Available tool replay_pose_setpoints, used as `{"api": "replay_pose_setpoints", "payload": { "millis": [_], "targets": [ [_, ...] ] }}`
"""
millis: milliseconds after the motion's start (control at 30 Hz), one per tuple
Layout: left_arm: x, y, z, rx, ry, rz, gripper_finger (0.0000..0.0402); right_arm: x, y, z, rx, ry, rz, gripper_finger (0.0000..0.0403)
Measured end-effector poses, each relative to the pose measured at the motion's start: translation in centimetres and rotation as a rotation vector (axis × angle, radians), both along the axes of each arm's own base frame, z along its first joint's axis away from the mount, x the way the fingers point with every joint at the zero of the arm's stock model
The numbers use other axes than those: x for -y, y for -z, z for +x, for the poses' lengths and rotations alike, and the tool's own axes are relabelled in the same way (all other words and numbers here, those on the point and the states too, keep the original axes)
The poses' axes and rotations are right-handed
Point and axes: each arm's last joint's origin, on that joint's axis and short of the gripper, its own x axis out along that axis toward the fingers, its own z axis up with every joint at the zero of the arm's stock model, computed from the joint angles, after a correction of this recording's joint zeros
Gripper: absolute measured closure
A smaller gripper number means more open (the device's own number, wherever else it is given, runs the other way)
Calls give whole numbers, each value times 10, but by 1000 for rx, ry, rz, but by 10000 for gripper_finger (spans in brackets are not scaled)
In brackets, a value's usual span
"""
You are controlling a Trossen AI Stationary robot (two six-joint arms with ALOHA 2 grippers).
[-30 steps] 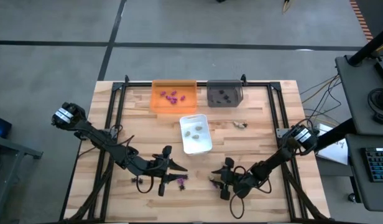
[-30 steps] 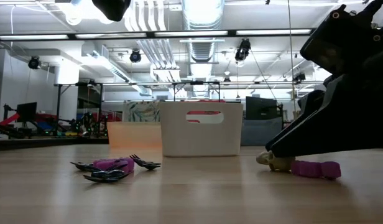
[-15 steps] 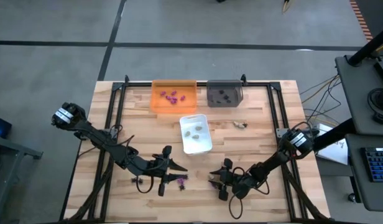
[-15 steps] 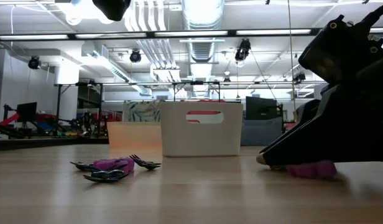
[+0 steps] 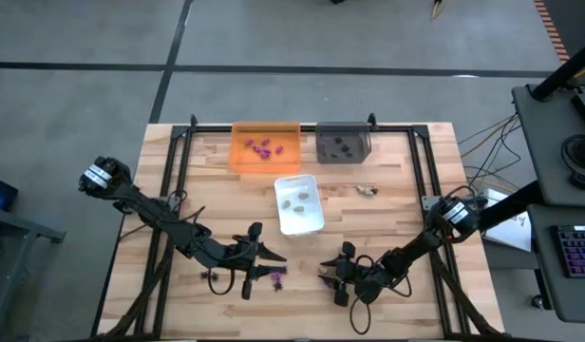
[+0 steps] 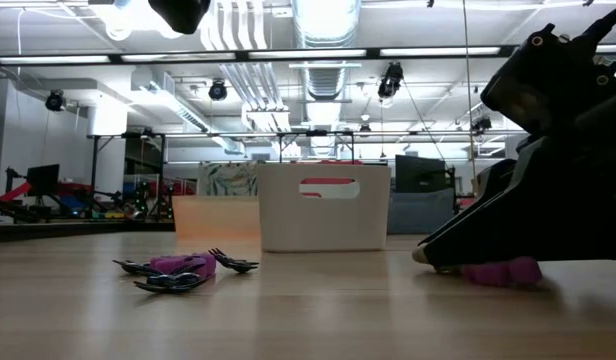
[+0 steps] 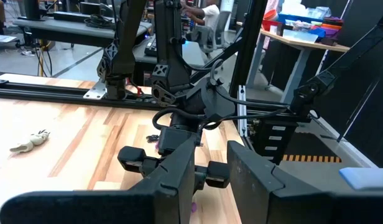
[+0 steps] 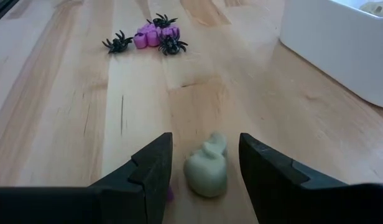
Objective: Sort Halloween decoration
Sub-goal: Put the white skull toy into the white bin
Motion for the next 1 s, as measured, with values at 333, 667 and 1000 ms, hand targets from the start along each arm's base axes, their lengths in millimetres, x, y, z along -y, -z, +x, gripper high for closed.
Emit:
{"api": "replay_pose_setpoints", "payload": {
  "millis": [333,667,1000],
  "targets": [
    [0,0,0,1,0,0,324,1,1,0,-2,7,2,235],
    [0,0,0,2,0,-1,324,3,2,1,-9,17,-8,235],
    [0,0,0,3,0,-2,324,3,2,1,-6,17,-6,235]
  ]
}}
